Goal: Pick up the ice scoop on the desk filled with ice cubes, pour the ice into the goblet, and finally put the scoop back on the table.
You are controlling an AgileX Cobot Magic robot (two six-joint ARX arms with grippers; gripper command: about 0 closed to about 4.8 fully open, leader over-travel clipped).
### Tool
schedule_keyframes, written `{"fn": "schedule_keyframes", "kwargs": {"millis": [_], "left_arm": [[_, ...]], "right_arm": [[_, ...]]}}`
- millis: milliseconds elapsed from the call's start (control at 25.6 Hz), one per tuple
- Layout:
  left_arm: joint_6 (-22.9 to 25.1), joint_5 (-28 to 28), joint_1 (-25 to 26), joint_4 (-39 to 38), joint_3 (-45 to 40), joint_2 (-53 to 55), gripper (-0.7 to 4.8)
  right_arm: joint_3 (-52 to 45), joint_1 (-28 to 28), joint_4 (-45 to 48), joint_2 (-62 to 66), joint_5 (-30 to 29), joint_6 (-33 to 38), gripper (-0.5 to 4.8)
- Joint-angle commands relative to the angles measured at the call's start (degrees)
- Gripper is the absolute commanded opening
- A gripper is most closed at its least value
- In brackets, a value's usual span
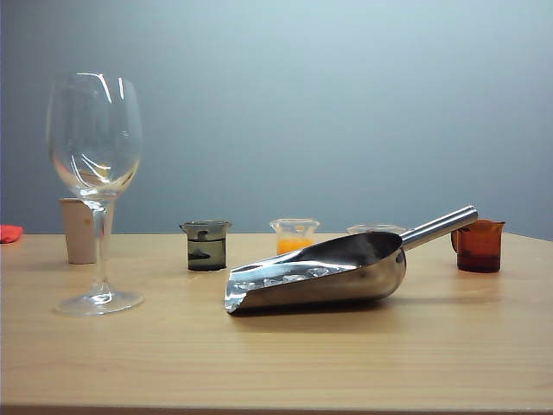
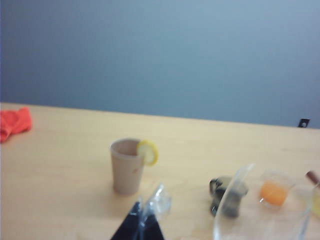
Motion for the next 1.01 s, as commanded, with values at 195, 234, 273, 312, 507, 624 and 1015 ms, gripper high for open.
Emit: {"fn": "schedule_keyframes", "kwargs": {"millis": [195,234,273,312,507,624,1015], "left_arm": [[-0.4,8.3,0.0,-6.0,16.5,12.8,-0.05],[-0.5,11.4,0.0,-7.8,20.0,16.6,-0.05],[-0.5,12.9,0.0,-9.2,22.1,18.8,-0.05],[-0.5,14.1,0.0,-10.8,24.2,20.9,-0.05],[-4.1,16.2,-0.1,-19.0,34.3,29.5,-0.05],[-3.5,17.8,-0.1,-19.4,36.3,30.6,-0.05],[-0.8,18.4,-4.7,-20.0,36.3,30.6,-0.05]], "right_arm": [[12.2,0.0,-3.6,10.8,-0.2,6.3,-0.03],[15.1,0.0,-5.1,14.4,-0.2,8.4,-0.02],[16.9,0.0,-5.9,16.7,-0.4,9.8,-0.02],[18.2,0.0,-6.2,18.5,-1.1,10.8,-0.02],[24.4,0.0,-6.1,30.7,-10.5,22.0,-0.02],[24.5,0.0,-5.0,35.1,-14.1,25.5,-0.01],[24.0,0.8,6.8,53.0,-28.0,31.7,-0.01]]}}
